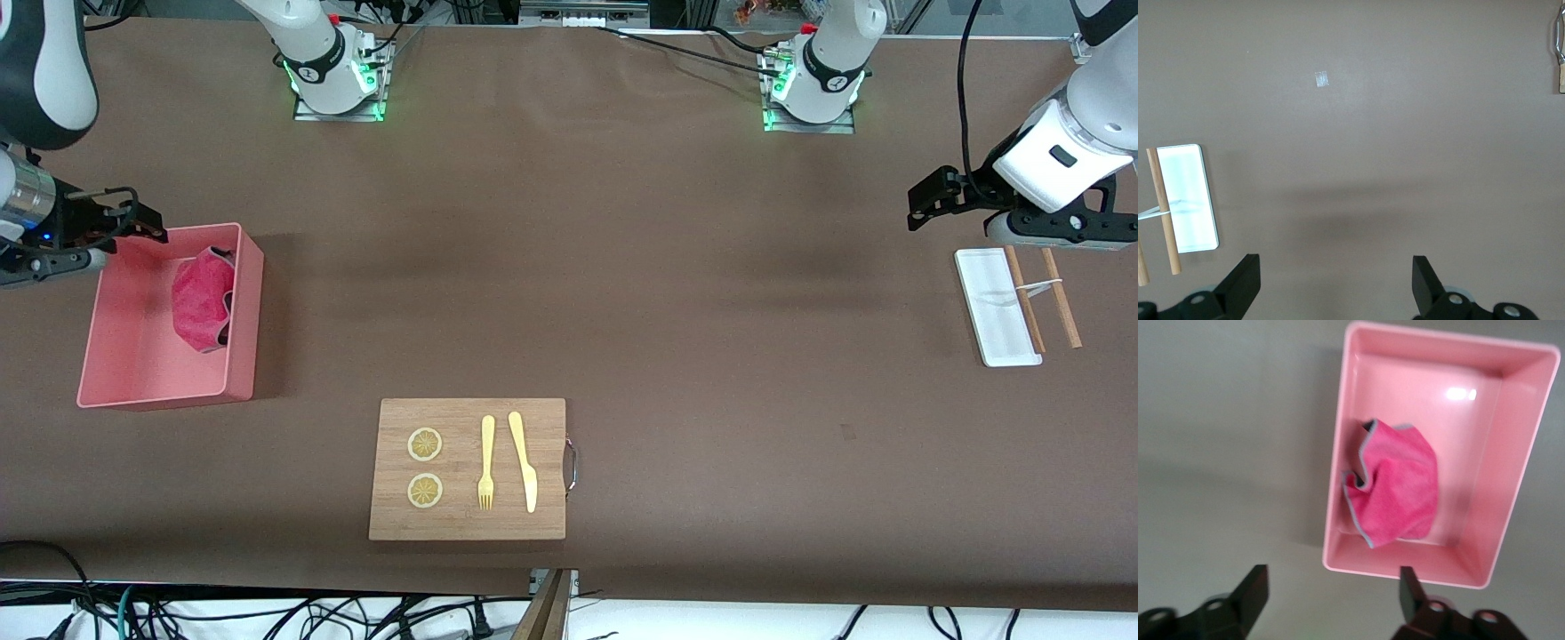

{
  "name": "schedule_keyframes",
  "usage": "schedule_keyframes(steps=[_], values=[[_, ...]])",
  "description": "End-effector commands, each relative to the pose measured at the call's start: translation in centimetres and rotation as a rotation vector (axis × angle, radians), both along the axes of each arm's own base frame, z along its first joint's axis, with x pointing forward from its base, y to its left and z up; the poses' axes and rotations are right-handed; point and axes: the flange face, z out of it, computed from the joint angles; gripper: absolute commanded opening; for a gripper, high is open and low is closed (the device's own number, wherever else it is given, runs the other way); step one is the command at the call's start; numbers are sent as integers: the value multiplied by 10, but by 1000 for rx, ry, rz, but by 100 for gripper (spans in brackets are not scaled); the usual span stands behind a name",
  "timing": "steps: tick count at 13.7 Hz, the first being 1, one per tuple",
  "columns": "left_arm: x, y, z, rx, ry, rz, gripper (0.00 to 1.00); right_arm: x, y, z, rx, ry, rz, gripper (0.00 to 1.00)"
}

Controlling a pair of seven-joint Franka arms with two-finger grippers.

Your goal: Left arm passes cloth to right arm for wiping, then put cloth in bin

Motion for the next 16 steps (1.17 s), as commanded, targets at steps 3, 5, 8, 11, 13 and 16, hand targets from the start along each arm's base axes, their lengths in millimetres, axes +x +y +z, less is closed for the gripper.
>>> schedule_keyframes(steps=[3, 5, 8, 11, 13, 16], values=[[-1, 0, 2, -19, -1, -8, 100, -23, 84, 85, -8, 36, -173, 100], [-2, 0, 3, -19, -3, -8, 100, -32, 107, 115, -16, 18, -174, 100], [-2, 0, 3, -19, -3, -8, 100, -31, 119, 152, -17, 2, -152, 100], [-1, 0, 2, -19, -1, -8, 100, -11, 117, 149, -16, 3, -141, 100], [-1, 0, 2, -19, -1, -8, 100, -9, 117, 146, -18, 8, -140, 100], [-1, 0, 2, -19, -1, -9, 100, -11, 118, 149, -16, 5, -137, 100]])
